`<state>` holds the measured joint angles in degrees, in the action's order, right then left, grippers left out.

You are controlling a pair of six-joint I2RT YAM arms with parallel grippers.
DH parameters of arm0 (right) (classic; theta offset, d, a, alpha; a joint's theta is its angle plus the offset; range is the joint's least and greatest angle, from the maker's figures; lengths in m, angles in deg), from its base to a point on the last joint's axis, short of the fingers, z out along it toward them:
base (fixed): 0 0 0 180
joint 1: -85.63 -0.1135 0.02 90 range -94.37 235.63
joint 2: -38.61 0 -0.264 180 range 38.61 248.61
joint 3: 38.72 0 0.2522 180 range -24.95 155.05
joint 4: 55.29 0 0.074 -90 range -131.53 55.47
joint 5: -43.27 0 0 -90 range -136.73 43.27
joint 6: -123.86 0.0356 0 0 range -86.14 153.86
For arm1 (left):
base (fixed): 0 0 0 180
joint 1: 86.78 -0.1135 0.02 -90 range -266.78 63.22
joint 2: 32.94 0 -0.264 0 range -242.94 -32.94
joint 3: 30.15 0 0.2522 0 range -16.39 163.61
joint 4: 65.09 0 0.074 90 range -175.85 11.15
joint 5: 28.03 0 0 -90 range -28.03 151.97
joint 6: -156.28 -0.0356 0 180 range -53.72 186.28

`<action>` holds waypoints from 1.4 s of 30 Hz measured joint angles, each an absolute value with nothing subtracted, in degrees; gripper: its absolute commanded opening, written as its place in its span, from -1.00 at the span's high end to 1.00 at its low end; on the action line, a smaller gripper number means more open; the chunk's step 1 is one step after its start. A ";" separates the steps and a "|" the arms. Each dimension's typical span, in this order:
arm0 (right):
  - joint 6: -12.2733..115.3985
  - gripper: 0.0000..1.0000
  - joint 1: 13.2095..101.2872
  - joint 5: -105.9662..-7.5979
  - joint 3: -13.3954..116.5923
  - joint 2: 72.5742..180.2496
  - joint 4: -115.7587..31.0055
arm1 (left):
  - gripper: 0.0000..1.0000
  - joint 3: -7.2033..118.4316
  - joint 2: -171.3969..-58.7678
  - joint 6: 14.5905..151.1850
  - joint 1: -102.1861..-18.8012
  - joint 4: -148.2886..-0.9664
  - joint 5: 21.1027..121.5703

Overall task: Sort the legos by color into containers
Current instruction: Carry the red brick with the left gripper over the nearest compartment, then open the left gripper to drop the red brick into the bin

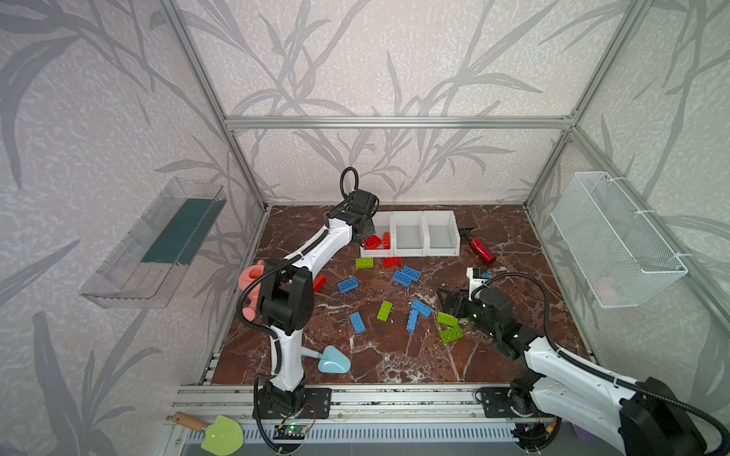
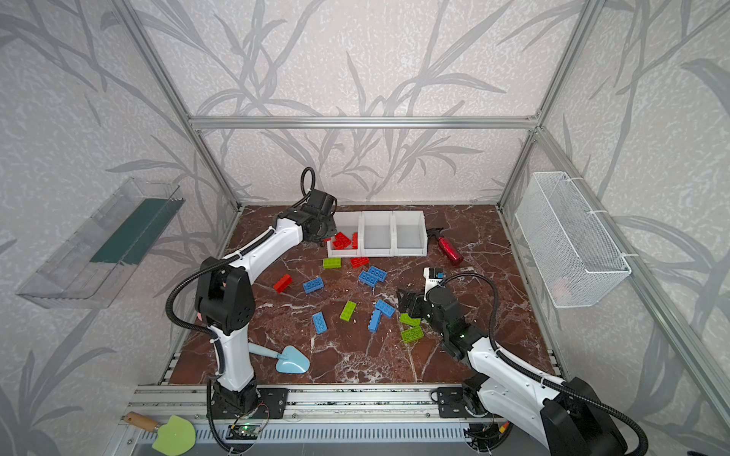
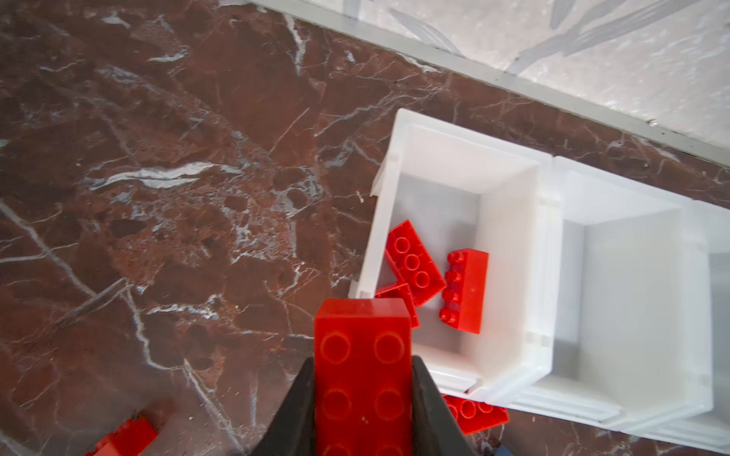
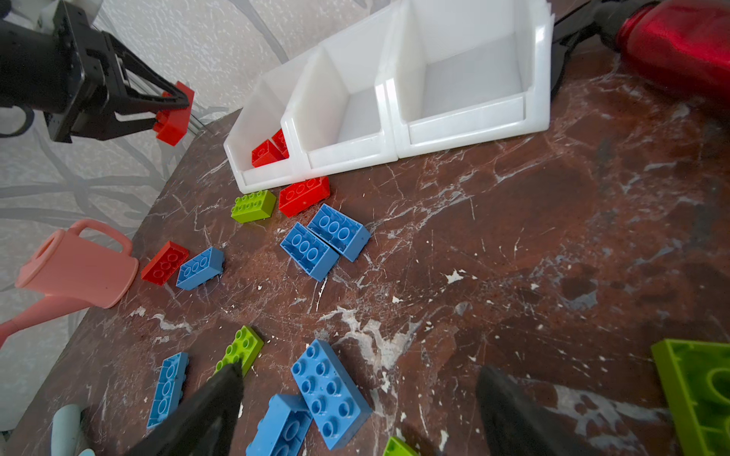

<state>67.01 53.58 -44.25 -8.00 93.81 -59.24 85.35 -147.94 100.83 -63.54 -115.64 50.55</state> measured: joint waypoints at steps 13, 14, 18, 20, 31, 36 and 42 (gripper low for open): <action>67.01 -0.86 53.58 -44.86 -8.00 93.83 -59.24 | 0.36 101.78 -162.56 99.23 -62.99 -122.14 55.48; 66.99 -0.86 53.58 -44.86 -8.00 93.83 -59.24 | 0.35 102.68 -163.13 99.23 -62.97 -122.42 55.73; 66.88 -0.87 53.58 -44.86 -8.00 93.85 -59.24 | 0.21 105.39 -164.55 99.01 -62.75 -123.73 56.38; 66.81 -0.89 53.58 -44.99 -8.00 94.07 -59.24 | -0.02 106.37 -164.75 98.68 -62.66 -124.47 56.51; 64.95 -0.93 51.17 -44.62 -7.15 96.48 -58.72 | -0.39 105.85 -162.69 98.42 -61.77 -125.26 56.05; 61.63 -0.94 47.22 -42.63 -2.23 100.52 -55.83 | -0.41 97.50 -151.74 98.36 -60.65 -124.74 55.90; 59.32 -0.94 46.63 -41.60 7.16 105.42 -49.73 | -0.49 87.88 -133.84 98.16 -60.00 -122.70 54.57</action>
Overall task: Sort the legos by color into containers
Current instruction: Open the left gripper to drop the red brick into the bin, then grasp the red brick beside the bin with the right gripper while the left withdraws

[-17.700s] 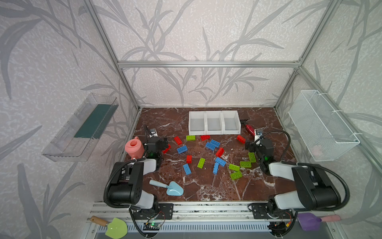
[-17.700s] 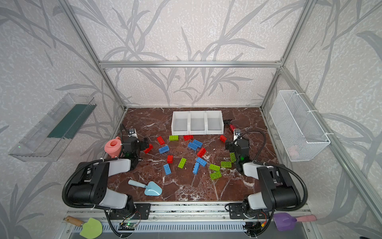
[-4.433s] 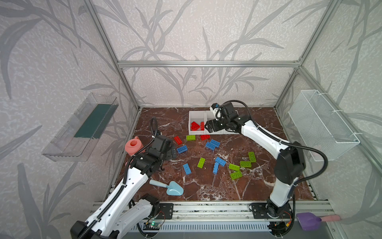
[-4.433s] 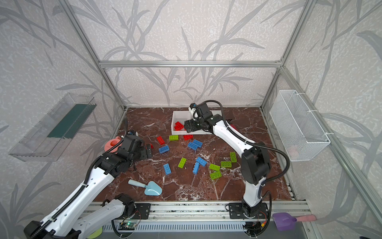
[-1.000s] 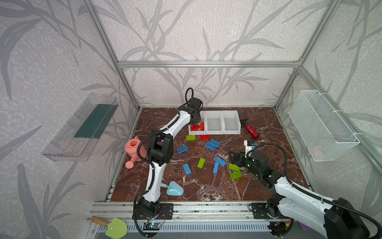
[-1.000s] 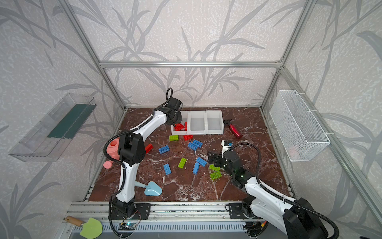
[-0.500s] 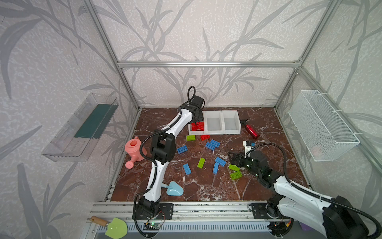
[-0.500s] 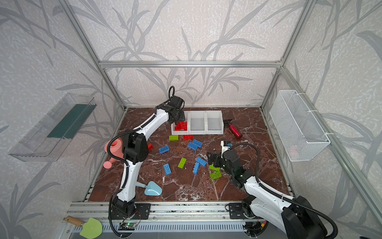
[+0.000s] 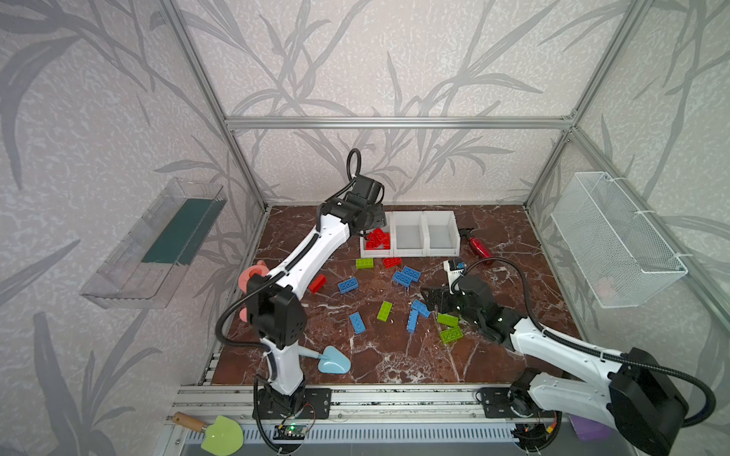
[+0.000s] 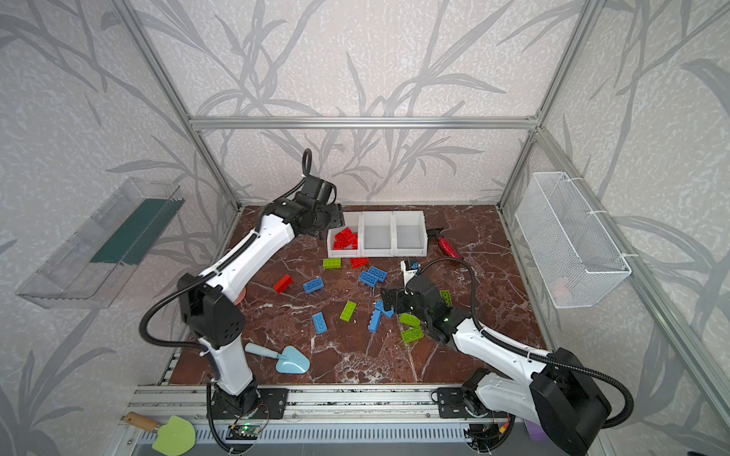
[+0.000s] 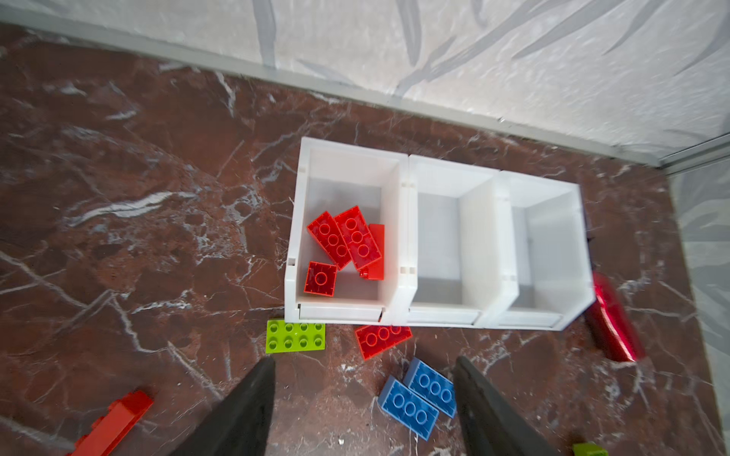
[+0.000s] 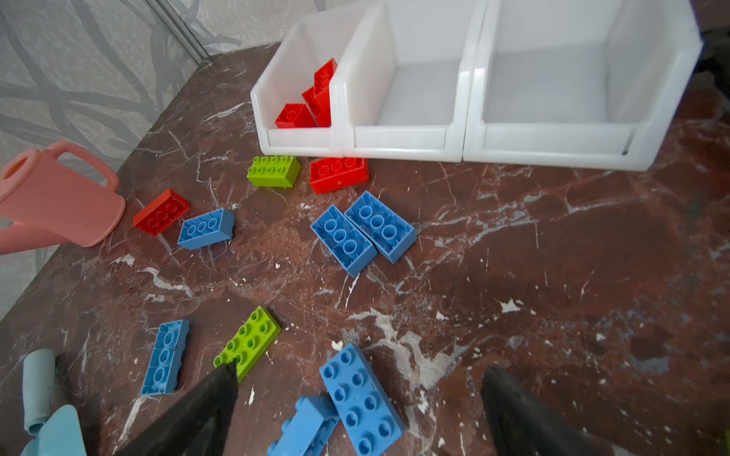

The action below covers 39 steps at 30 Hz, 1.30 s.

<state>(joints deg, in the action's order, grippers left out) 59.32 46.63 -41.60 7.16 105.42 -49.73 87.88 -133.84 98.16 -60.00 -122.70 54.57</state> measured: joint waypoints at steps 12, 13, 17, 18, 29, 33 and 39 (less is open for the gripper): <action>58.42 -0.94 41.80 -41.17 26.18 125.31 -41.54 | -0.88 61.98 -100.18 95.01 -60.11 -119.58 52.42; 58.40 -0.98 41.36 -41.04 27.95 127.10 -40.99 | -0.88 60.67 -97.73 94.23 -60.11 -119.97 51.92; 58.48 -0.98 40.07 -39.68 35.91 134.29 -37.97 | -0.89 55.53 -89.21 92.19 -60.11 -121.41 49.39; 58.59 -0.98 39.92 -39.44 37.44 135.75 -37.69 | -0.89 54.00 -87.29 91.80 -60.11 -121.87 48.84; 58.18 -0.98 39.72 -36.10 50.97 149.66 -32.64 | -0.89 38.59 -73.54 90.36 -60.11 -125.22 47.24; 57.30 -0.98 40.51 -35.53 53.85 152.15 -31.77 | -0.90 36.45 -72.60 90.25 -60.11 -124.98 48.36; 56.19 -0.98 42.78 -35.16 57.85 155.97 -30.67 | -0.90 34.35 -71.97 90.25 -60.13 -123.75 50.24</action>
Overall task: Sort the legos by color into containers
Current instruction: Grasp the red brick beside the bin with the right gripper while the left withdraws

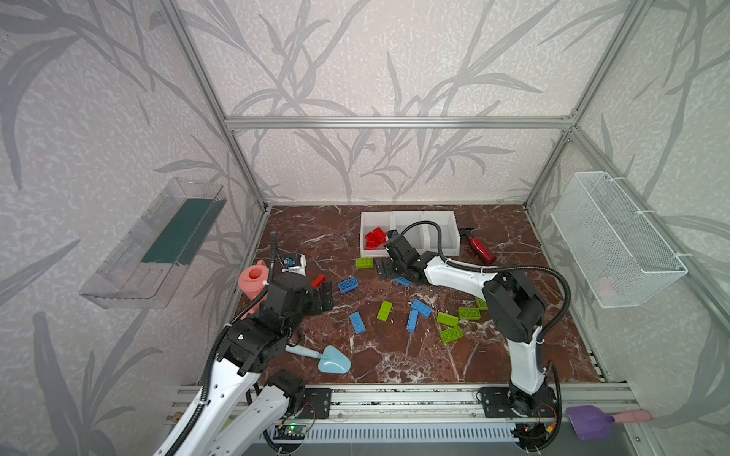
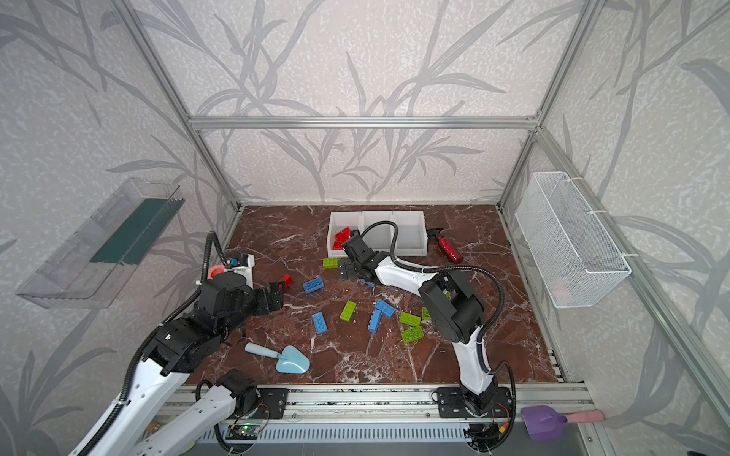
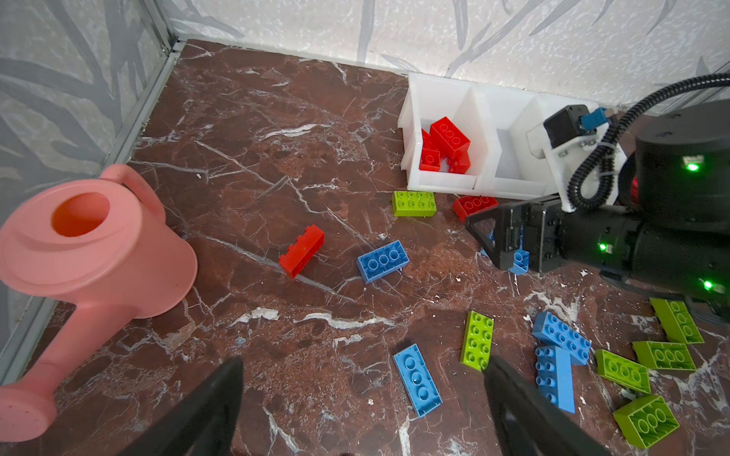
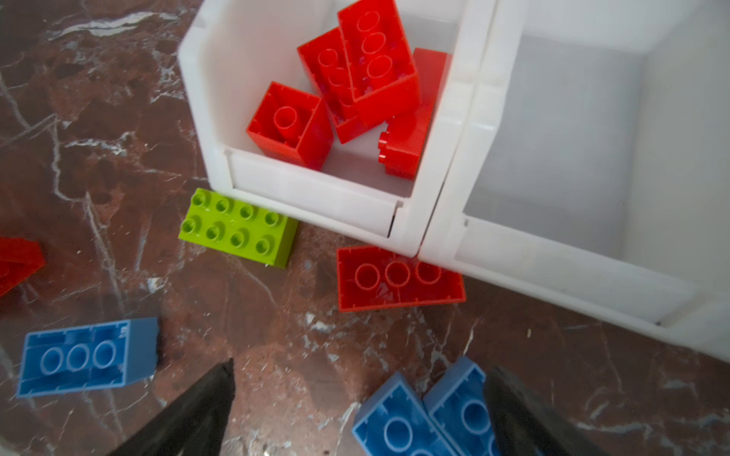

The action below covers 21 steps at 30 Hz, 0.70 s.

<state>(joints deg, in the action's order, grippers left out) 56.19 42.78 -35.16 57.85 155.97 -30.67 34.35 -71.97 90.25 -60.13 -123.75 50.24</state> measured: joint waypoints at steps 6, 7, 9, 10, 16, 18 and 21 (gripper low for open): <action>55.16 -0.98 44.07 -35.18 61.35 160.69 -29.82 | -0.89 33.68 -71.92 90.20 -60.17 -121.76 51.62; 55.03 -0.98 44.14 -35.22 61.70 161.28 -29.67 | -0.89 33.41 -71.86 90.20 -60.17 -121.70 51.66; 54.92 -0.98 44.38 -35.31 62.57 162.46 -29.47 | -0.89 33.09 -71.86 90.16 -60.17 -121.65 51.68; 54.83 -0.98 44.42 -35.35 63.14 163.08 -29.41 | -0.90 32.96 -71.86 90.14 -60.17 -121.68 51.68; 53.87 -0.98 44.62 -35.29 65.22 164.95 -29.17 | -0.89 32.85 -71.86 89.79 -60.22 -121.39 51.77; 53.46 -0.94 44.62 -35.18 65.98 165.37 -29.10 | -0.89 32.82 -71.86 89.79 -60.24 -121.22 51.79; 53.13 -0.80 44.62 -35.18 66.83 166.09 -29.08 | -0.89 32.82 -71.86 89.77 -60.33 -121.02 51.83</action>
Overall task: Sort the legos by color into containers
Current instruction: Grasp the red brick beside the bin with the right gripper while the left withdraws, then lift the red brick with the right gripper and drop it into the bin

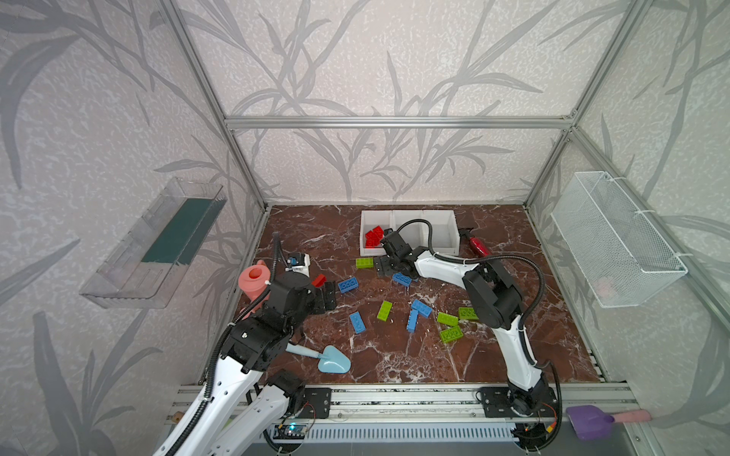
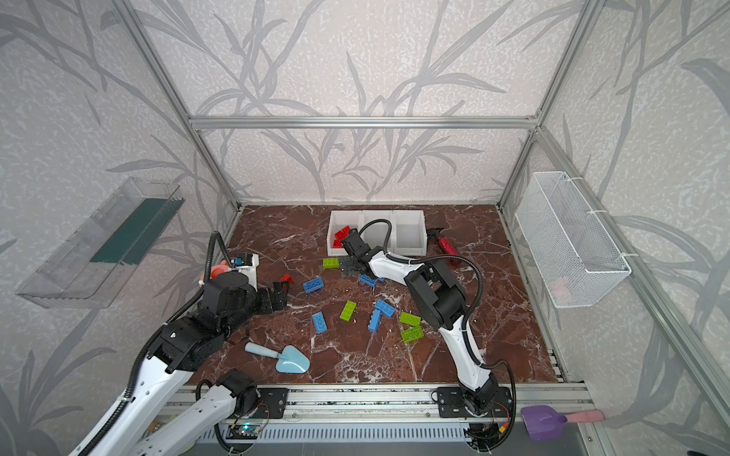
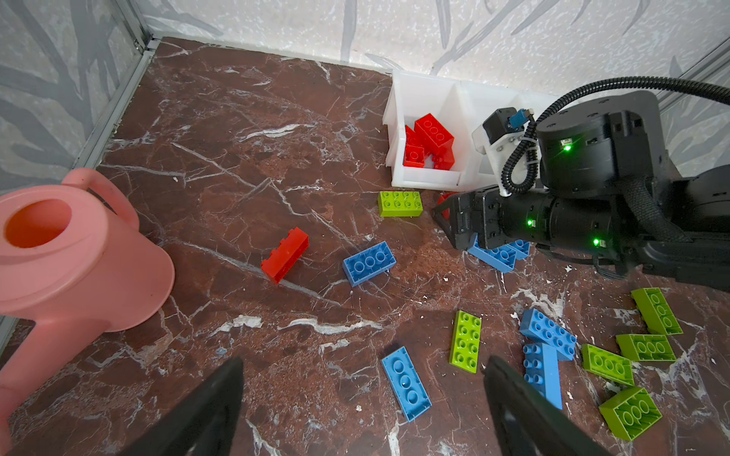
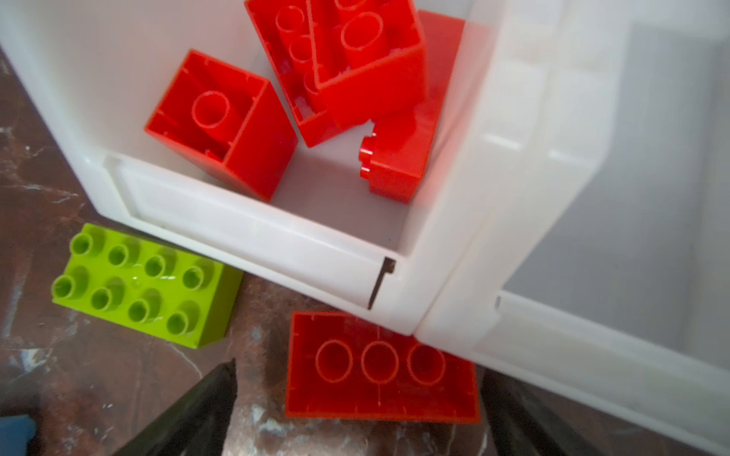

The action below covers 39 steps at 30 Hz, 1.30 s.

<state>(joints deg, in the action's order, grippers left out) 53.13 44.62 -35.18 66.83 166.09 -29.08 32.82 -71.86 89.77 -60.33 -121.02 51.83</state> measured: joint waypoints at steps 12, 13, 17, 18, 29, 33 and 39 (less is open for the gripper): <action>52.23 -0.26 44.55 -35.13 67.18 167.32 -29.14 | -0.89 32.19 -71.16 89.42 -60.50 -120.56 52.05; 52.19 -0.25 44.46 -35.13 67.14 167.32 -29.17 | -0.89 32.19 -71.16 89.37 -60.52 -120.56 52.05; 52.17 -0.24 44.07 -35.03 65.87 166.55 -29.54 | -0.88 32.19 -70.89 89.31 -60.57 -120.54 52.14; 52.15 -0.24 43.98 -35.05 65.28 166.09 -29.52 | -0.88 32.19 -70.87 89.31 -60.59 -120.54 52.14; 51.99 -0.26 41.38 -36.49 58.70 156.12 -28.99 | -0.88 32.17 -69.36 89.31 -60.65 -120.61 51.51; 51.69 -0.27 40.88 -37.41 59.25 153.74 -28.60 | -0.88 32.02 -68.05 89.31 -60.65 -120.63 51.03; 50.38 -0.27 41.56 -39.05 66.33 154.40 -25.52 | -0.88 31.75 -67.72 89.31 -60.65 -120.78 50.87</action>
<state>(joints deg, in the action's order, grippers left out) 50.38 41.56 -39.05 66.33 154.40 -25.52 31.75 -67.72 89.31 -60.65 -120.78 50.87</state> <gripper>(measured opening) 0.663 0.939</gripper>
